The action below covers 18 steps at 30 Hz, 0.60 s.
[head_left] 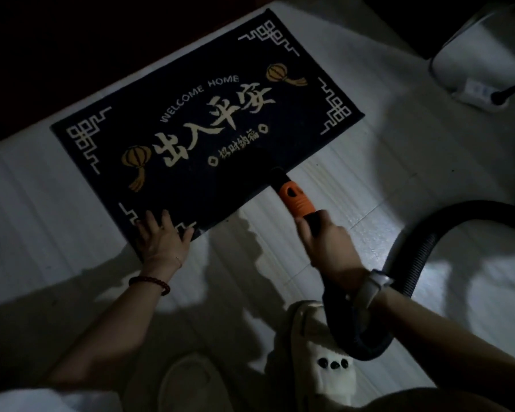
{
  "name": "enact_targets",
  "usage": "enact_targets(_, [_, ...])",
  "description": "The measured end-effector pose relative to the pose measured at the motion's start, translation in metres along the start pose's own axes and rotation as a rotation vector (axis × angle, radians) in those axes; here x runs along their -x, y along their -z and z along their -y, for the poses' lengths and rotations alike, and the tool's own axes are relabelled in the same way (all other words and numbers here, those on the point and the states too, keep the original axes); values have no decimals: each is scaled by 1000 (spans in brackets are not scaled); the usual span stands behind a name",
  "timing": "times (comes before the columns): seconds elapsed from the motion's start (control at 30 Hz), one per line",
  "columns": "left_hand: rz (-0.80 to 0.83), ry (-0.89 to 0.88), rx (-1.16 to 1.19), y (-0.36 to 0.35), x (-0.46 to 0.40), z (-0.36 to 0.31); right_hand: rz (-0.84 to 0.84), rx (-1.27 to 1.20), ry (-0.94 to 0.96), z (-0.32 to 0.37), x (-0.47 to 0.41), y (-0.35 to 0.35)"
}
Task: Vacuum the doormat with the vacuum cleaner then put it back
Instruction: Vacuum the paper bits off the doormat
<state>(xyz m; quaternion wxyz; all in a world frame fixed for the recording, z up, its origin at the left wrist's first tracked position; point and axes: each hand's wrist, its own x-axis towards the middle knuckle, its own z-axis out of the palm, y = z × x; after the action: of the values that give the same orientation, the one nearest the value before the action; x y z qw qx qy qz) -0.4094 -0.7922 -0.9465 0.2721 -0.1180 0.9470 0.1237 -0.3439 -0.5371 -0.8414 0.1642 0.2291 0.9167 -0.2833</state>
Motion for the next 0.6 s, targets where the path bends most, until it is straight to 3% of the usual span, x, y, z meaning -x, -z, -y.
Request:
enact_targets(0.13, [49, -7, -73, -1, -2, -10, 87, 167, 118, 13, 13, -14])
enact_targets(0.2, [65, -3, -89, 0, -4, -10, 23, 165, 88, 9, 0, -2])
enact_targets(0.37, [84, 36, -31, 4, -7, -14, -154, -143, -191, -22, -55, 50])
enact_targets(0.6, [128, 77, 74, 12, -16, -27, -192, -306, -270, -29, -89, 76])
